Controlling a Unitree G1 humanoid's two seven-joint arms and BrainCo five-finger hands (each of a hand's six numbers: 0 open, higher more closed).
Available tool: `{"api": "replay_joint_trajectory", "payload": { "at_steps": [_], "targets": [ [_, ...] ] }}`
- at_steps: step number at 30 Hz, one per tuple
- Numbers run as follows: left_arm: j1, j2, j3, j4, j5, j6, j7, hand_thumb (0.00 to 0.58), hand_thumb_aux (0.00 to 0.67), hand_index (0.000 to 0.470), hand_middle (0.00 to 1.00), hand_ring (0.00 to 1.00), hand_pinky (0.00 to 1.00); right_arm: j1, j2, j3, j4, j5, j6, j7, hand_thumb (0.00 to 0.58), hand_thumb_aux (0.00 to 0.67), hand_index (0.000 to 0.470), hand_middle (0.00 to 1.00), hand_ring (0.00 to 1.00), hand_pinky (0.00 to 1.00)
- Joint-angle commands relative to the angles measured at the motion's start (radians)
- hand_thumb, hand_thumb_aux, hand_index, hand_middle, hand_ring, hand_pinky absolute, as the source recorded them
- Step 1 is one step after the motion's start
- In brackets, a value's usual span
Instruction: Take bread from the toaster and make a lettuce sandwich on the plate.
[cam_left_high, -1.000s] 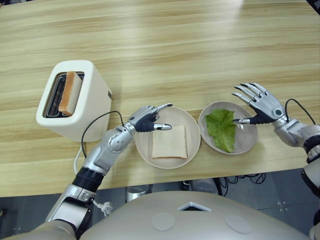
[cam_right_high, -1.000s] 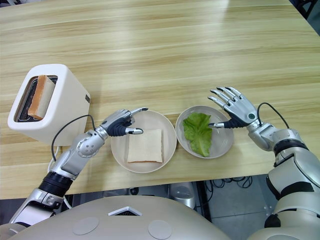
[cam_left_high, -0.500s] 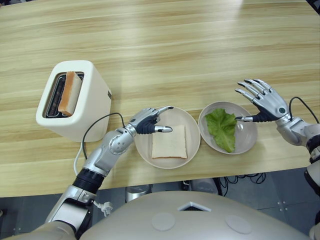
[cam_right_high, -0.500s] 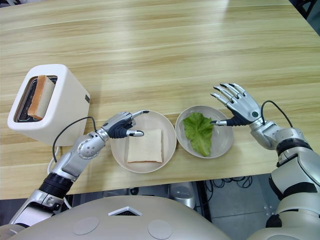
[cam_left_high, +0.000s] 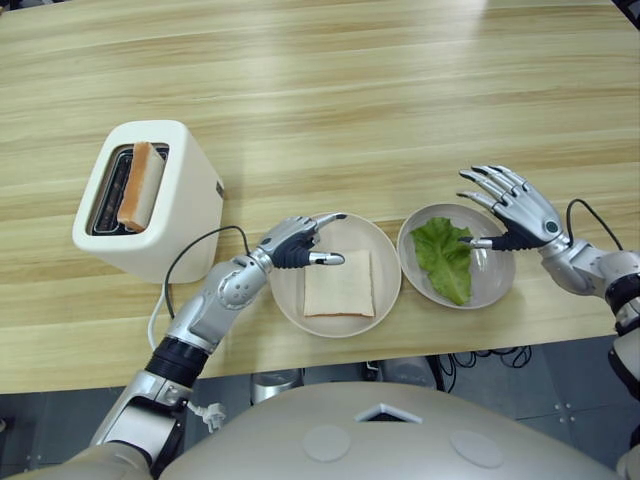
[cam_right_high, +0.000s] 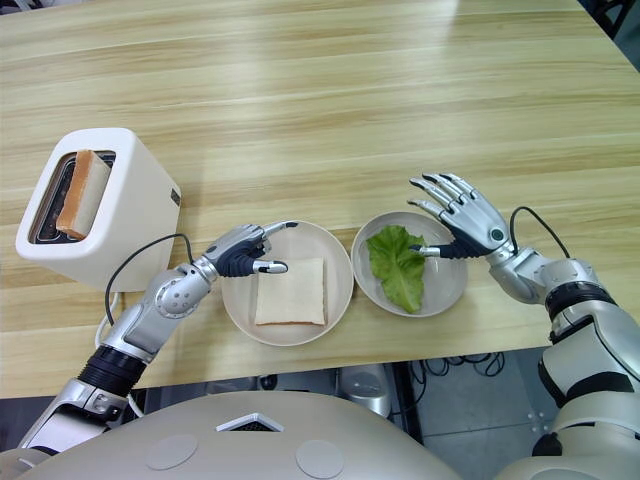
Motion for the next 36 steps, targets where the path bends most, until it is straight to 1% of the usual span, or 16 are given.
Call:
{"api": "replay_joint_trajectory", "payload": {
  "at_steps": [1, 2, 6, 17, 20, 31, 32, 36],
  "targets": [
    [0.002, 0.004, -0.008, 0.016, 0.010, 0.012, -0.006, 0.000, 0.000, 0.000, 1.00, 1.00, 1.00, 0.012, 0.006, 0.025, 0.026, -0.032, 0.014, 0.012, 0.478, 0.389, 0.267, 0.00, 0.00, 0.00],
    [0.003, 0.004, -0.008, 0.015, 0.010, 0.013, -0.006, 0.000, 0.000, 0.000, 1.00, 1.00, 1.00, 0.013, 0.009, 0.037, 0.028, -0.047, 0.026, 0.014, 0.485, 0.399, 0.274, 0.00, 0.00, 0.00],
    [0.008, 0.006, -0.010, 0.010, 0.012, 0.014, -0.007, 0.000, 0.000, 0.000, 1.00, 1.00, 1.00, 0.016, 0.023, 0.059, 0.036, -0.066, 0.036, 0.015, 0.489, 0.405, 0.278, 0.00, 0.00, 0.00],
    [0.007, 0.012, -0.009, 0.020, 0.010, 0.012, -0.010, 0.000, 0.000, 0.000, 1.00, 1.00, 1.00, 0.020, 0.027, 0.055, 0.023, -0.065, 0.029, 0.000, 0.487, 0.402, 0.276, 0.00, 0.00, 0.00],
    [0.006, 0.010, -0.010, 0.022, 0.009, 0.012, -0.010, 0.000, 0.000, 0.000, 1.00, 1.00, 1.00, 0.016, 0.024, 0.051, 0.020, -0.061, 0.022, -0.002, 0.493, 0.410, 0.281, 0.00, 0.00, 0.00],
    [0.009, 0.007, -0.012, 0.019, 0.009, 0.016, -0.011, 0.000, 0.000, 0.000, 1.00, 1.00, 1.00, 0.019, 0.005, 0.051, -0.005, -0.066, -0.002, -0.003, 0.491, 0.407, 0.280, 0.00, 0.00, 0.00],
    [0.010, 0.007, -0.011, 0.017, 0.010, 0.017, -0.011, 0.000, 0.000, 0.000, 1.00, 1.00, 1.00, 0.020, 0.004, 0.049, -0.004, -0.064, -0.004, -0.007, 0.500, 0.420, 0.289, 0.00, 0.00, 0.00],
    [0.014, 0.007, -0.011, 0.014, 0.009, 0.016, -0.010, 0.000, 0.000, 0.000, 1.00, 1.00, 1.00, 0.022, -0.003, 0.049, -0.008, -0.064, -0.019, -0.007, 0.494, 0.413, 0.283, 0.00, 0.00, 0.00]
  ]
}}
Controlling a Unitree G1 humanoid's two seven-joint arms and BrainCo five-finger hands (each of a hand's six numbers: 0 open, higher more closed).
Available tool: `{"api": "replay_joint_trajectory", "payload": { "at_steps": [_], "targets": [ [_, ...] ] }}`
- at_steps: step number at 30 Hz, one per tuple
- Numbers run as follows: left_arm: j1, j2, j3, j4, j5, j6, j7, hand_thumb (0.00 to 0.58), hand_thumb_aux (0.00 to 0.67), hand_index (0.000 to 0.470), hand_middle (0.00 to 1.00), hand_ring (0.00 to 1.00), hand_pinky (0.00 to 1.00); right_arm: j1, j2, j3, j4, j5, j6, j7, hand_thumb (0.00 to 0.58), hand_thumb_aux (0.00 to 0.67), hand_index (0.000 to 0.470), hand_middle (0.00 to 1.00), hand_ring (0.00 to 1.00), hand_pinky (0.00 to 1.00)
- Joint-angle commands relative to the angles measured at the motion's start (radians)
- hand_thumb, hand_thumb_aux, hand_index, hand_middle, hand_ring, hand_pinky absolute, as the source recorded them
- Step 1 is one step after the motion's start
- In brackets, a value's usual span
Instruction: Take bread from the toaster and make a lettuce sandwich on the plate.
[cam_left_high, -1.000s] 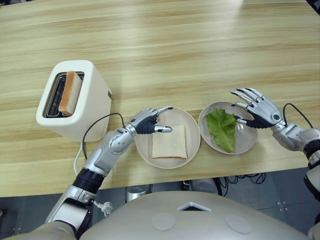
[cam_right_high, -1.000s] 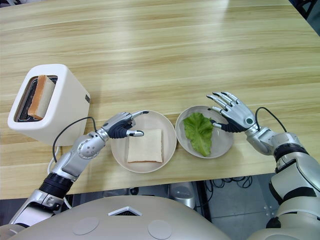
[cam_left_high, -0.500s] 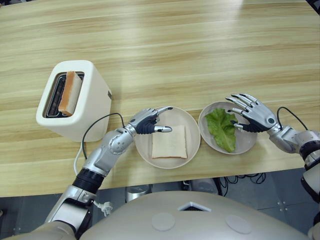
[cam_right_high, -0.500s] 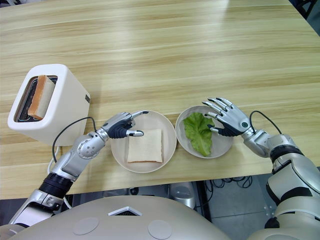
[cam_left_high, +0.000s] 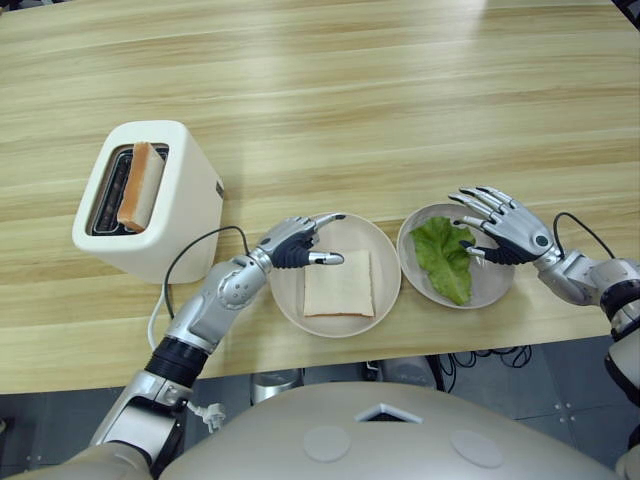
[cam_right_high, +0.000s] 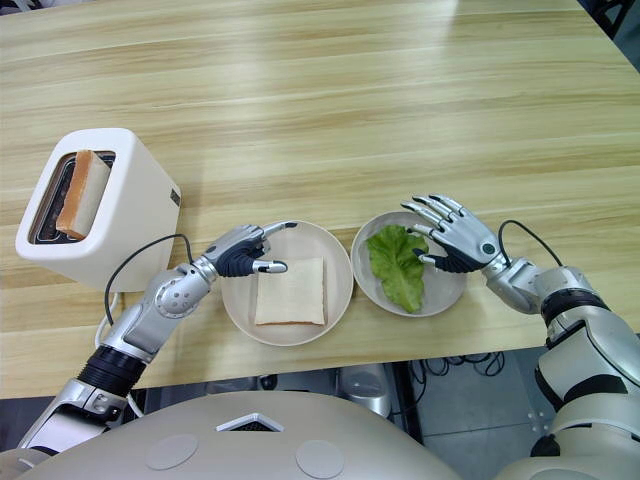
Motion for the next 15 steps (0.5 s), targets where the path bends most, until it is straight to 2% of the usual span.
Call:
{"api": "replay_joint_trajectory", "payload": {
  "at_steps": [1, 15],
  "targets": [
    [0.012, 0.005, -0.011, 0.013, 0.008, 0.007, -0.007, 0.000, 0.000, 0.000, 1.00, 1.00, 1.00, 0.008, -0.013, 0.005, -0.008, -0.008, -0.018, -0.001, 0.493, 0.410, 0.281, 0.00, 0.00, 0.00],
    [0.021, 0.007, -0.011, 0.002, 0.012, 0.011, -0.011, 0.000, 0.000, 0.000, 1.00, 1.00, 1.00, 0.023, 0.004, 0.015, 0.013, -0.012, -0.030, 0.021, 0.494, 0.413, 0.283, 0.00, 0.00, 0.00]
  ]
}}
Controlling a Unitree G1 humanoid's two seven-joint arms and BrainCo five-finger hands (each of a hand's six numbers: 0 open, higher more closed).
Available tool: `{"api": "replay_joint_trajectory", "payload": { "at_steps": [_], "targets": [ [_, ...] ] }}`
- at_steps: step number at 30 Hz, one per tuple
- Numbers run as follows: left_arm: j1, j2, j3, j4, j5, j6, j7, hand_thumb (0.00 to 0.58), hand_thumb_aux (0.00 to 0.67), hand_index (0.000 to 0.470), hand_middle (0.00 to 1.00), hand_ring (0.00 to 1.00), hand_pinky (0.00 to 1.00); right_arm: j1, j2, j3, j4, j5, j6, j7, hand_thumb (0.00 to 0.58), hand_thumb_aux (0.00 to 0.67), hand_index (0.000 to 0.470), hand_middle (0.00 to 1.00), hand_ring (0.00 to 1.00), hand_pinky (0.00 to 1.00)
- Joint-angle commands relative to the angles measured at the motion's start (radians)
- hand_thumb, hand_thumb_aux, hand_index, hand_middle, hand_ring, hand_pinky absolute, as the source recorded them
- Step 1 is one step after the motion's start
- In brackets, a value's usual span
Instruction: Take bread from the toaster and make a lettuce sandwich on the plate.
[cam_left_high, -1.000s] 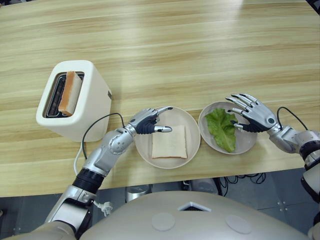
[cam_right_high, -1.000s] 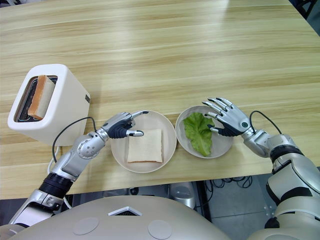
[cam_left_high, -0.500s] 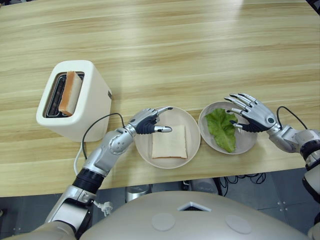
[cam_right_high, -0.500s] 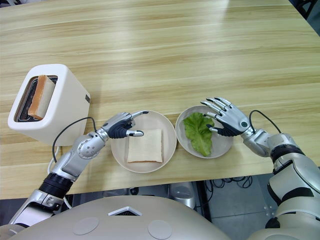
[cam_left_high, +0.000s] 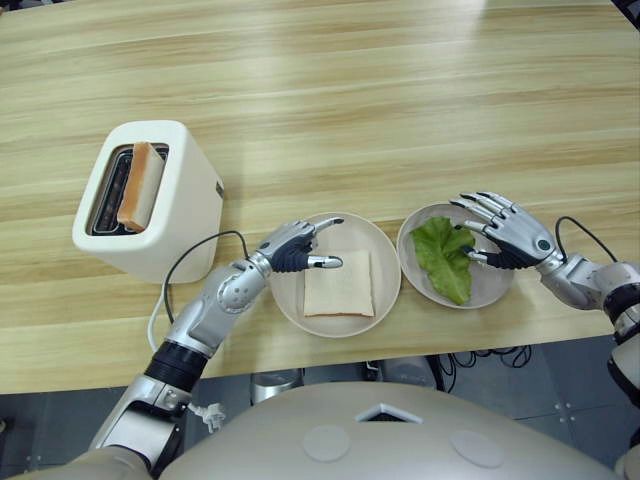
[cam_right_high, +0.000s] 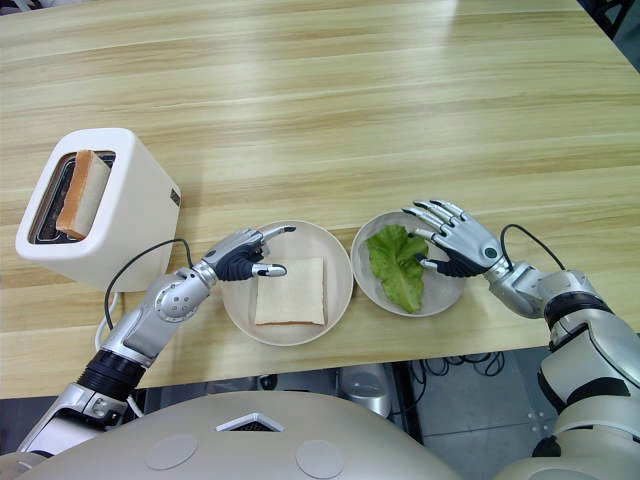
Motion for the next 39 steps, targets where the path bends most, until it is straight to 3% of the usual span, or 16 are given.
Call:
{"api": "replay_joint_trajectory", "payload": {
  "at_steps": [1, 14, 16, 17, 18, 36, 37, 39],
  "targets": [
    [0.002, 0.007, -0.010, 0.001, 0.012, 0.009, -0.011, 0.000, 0.000, 0.000, 1.00, 1.00, 1.00, 0.006, 0.013, 0.015, 0.013, -0.012, -0.004, 0.018, 0.496, 0.415, 0.285, 0.00, 0.00, 0.00],
    [0.001, 0.008, -0.011, 0.003, 0.015, 0.006, -0.011, 0.000, 0.000, 0.000, 1.00, 1.00, 1.00, 0.010, 0.030, 0.029, 0.044, -0.013, -0.006, 0.039, 0.503, 0.426, 0.292, 0.00, 0.00, 0.00],
    [0.000, 0.008, -0.011, 0.002, 0.014, 0.005, -0.011, 0.000, 0.000, 0.000, 1.00, 1.00, 1.00, 0.012, 0.031, 0.027, 0.054, -0.010, 0.000, 0.044, 0.521, 0.457, 0.314, 0.00, 0.00, 0.00],
    [0.000, 0.008, -0.011, 0.002, 0.014, 0.005, -0.011, 0.000, 0.000, 0.000, 1.00, 1.00, 1.00, 0.012, 0.031, 0.026, 0.057, -0.009, 0.002, 0.043, 0.578, 0.628, 0.431, 0.00, 0.00, 0.00],
    [0.000, 0.008, -0.011, 0.001, 0.015, 0.006, -0.011, 0.000, 0.000, 0.000, 1.00, 1.00, 1.00, 0.012, 0.032, 0.024, 0.060, -0.007, 0.002, 0.044, 0.580, 0.670, 0.460, 0.00, 0.00, 0.00],
    [-0.012, 0.014, 0.006, -0.016, 0.011, 0.004, -0.006, 0.000, 0.000, 0.000, 1.00, 1.00, 1.00, -0.035, 0.008, -0.027, -0.011, 0.035, -0.034, 0.015, 0.580, 0.670, 0.460, 0.00, 0.00, 0.00],
    [-0.013, 0.017, 0.017, -0.031, 0.009, 0.003, -0.001, 0.000, 0.000, 0.000, 1.00, 1.00, 1.00, -0.041, 0.001, -0.042, -0.021, 0.049, -0.047, 0.024, 0.580, 0.670, 0.460, 1.00, 1.00, 1.00],
    [-0.021, 0.019, 0.053, -0.075, -0.004, 0.005, 0.015, 0.000, 0.000, 0.000, 1.00, 1.00, 1.00, -0.056, -0.015, -0.074, -0.050, 0.077, -0.080, 0.044, 0.580, 0.670, 0.460, 1.00, 1.00, 1.00]
  ]
}}
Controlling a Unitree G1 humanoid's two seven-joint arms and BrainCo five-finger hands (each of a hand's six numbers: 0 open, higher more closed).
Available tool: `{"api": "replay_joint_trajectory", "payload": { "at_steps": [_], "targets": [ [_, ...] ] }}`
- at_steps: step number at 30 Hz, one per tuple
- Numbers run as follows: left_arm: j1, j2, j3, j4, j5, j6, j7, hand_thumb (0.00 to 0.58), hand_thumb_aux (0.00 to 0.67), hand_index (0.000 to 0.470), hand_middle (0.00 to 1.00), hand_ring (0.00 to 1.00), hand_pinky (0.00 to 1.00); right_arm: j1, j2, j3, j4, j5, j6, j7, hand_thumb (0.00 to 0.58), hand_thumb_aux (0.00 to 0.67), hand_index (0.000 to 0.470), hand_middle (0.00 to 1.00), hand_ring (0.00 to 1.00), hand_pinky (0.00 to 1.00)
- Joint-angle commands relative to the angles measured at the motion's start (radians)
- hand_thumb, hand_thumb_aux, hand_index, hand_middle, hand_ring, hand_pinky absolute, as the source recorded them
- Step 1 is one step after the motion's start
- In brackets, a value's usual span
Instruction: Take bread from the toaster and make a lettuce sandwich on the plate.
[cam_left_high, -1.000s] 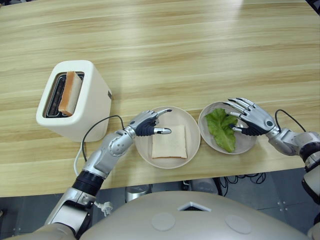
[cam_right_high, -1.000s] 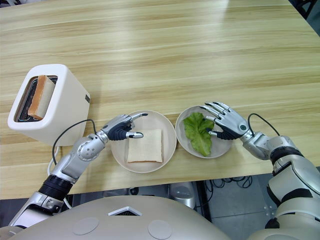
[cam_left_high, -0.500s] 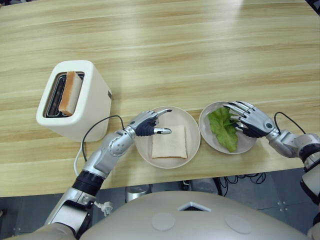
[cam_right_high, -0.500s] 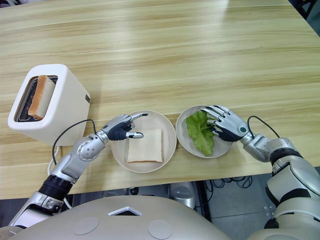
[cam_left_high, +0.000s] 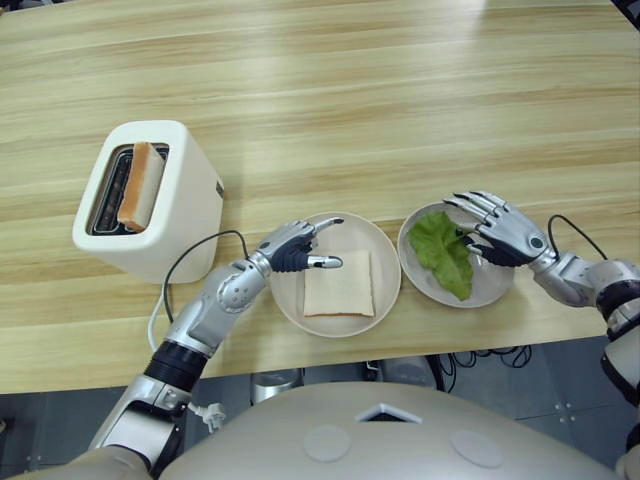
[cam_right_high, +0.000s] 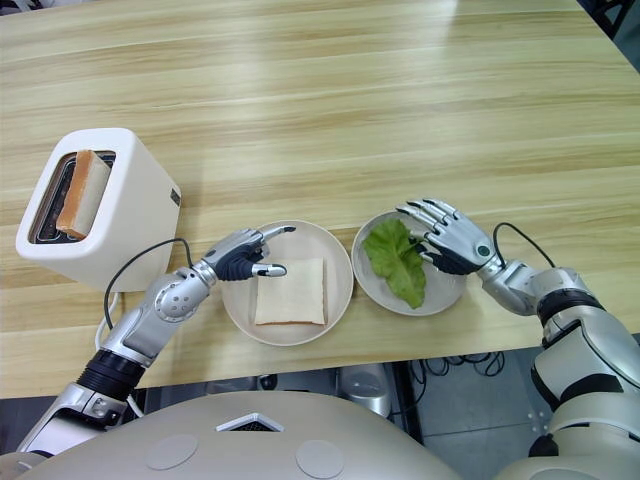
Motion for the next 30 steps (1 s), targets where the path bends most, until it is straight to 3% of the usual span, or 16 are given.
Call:
{"api": "replay_joint_trajectory", "payload": {
  "at_steps": [1, 12, 19, 30],
  "targets": [
    [-0.024, 0.015, 0.060, -0.076, -0.012, 0.005, 0.021, 0.000, 0.000, 0.000, 1.00, 1.00, 1.00, -0.033, -0.033, -0.060, -0.051, 0.056, -0.052, 0.037, 0.580, 0.670, 0.460, 1.00, 1.00, 1.00],
    [-0.063, -0.028, 0.260, -0.275, -0.140, -0.007, 0.116, 0.000, 0.000, 0.000, 1.00, 1.00, 1.00, -0.002, -0.043, -0.167, -0.386, 0.100, -0.096, 0.204, 0.580, 0.670, 0.460, 1.00, 1.00, 1.00],
    [-0.051, -0.019, 0.292, -0.285, -0.134, -0.002, 0.112, 0.000, 0.000, 0.000, 1.00, 1.00, 1.00, 0.059, -0.028, -0.232, -0.622, 0.270, -0.207, 0.462, 0.580, 0.670, 0.460, 1.00, 1.00, 1.00],
    [0.007, 0.043, 0.443, -0.387, -0.136, 0.024, 0.111, 0.000, 0.000, 0.000, 1.00, 1.00, 1.00, 0.075, 0.128, -0.218, -0.635, 0.421, -0.282, 0.832, 0.580, 0.670, 0.460, 1.00, 1.00, 1.00]
  ]
}}
